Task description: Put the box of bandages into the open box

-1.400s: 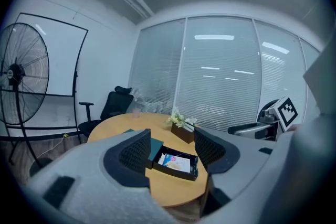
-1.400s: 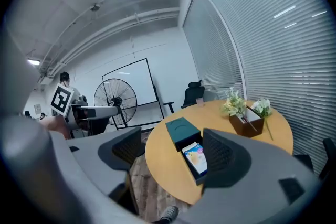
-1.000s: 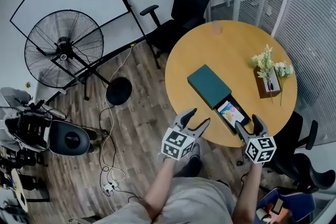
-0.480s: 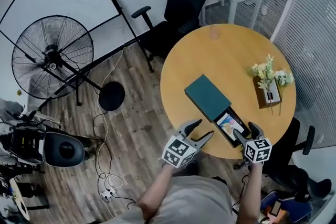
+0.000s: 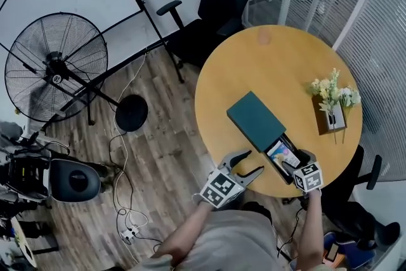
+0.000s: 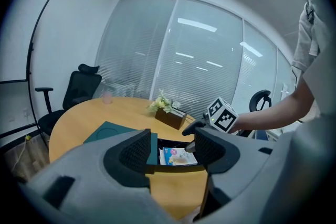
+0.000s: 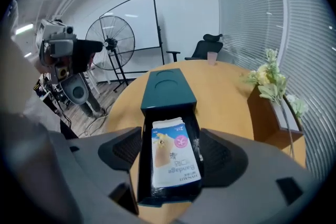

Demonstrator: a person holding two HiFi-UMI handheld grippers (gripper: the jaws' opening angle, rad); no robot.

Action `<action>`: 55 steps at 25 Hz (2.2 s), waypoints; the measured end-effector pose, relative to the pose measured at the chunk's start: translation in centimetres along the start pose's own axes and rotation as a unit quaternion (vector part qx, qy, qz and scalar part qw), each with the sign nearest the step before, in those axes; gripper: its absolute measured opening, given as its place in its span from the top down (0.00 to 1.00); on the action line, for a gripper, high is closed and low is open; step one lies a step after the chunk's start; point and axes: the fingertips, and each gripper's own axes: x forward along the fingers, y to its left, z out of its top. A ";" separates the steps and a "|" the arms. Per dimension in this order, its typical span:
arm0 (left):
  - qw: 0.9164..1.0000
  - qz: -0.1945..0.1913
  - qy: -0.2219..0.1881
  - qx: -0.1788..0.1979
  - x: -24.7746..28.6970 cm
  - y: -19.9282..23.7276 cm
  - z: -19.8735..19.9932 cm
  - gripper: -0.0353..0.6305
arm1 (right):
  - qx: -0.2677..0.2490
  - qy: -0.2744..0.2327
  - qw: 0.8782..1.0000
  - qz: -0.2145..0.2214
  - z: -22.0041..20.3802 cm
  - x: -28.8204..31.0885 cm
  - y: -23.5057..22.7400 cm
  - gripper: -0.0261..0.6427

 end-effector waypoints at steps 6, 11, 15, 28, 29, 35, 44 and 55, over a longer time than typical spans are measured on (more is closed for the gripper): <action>1.000 0.002 -0.002 -0.013 -1.0 1.9 -0.6 0.56 | -0.024 0.051 0.998 0.013 -1.4 2.6 -0.1 0.44; 1.000 0.006 -0.004 -0.017 -1.2 2.7 -0.9 0.56 | -0.042 0.100 0.994 0.032 -3.3 4.5 -0.1 0.44; 1.000 0.009 -0.004 -0.021 -1.3 3.4 -0.7 0.56 | -0.050 0.128 0.990 0.039 -4.3 5.6 0.0 0.44; 0.999 0.023 -0.006 -0.040 -1.6 5.7 -1.1 0.56 | -0.119 0.204 0.970 0.054 -6.0 7.3 0.7 0.41; 0.999 0.021 -0.005 -0.039 -1.4 5.7 -1.0 0.56 | -0.130 0.209 0.968 0.053 -6.1 7.4 0.7 0.41; 0.999 0.012 0.001 -0.039 -0.6 5.5 -1.2 0.56 | -0.146 0.215 0.965 0.049 -5.7 7.5 0.5 0.41; 0.999 0.012 0.006 -0.044 -0.6 5.7 -2.0 0.56 | -0.146 0.210 0.965 0.052 -5.9 8.1 0.3 0.40; 0.999 0.007 0.005 -0.045 -1.3 4.9 -2.1 0.56 | -0.118 0.193 0.974 0.024 -5.0 7.4 0.5 0.41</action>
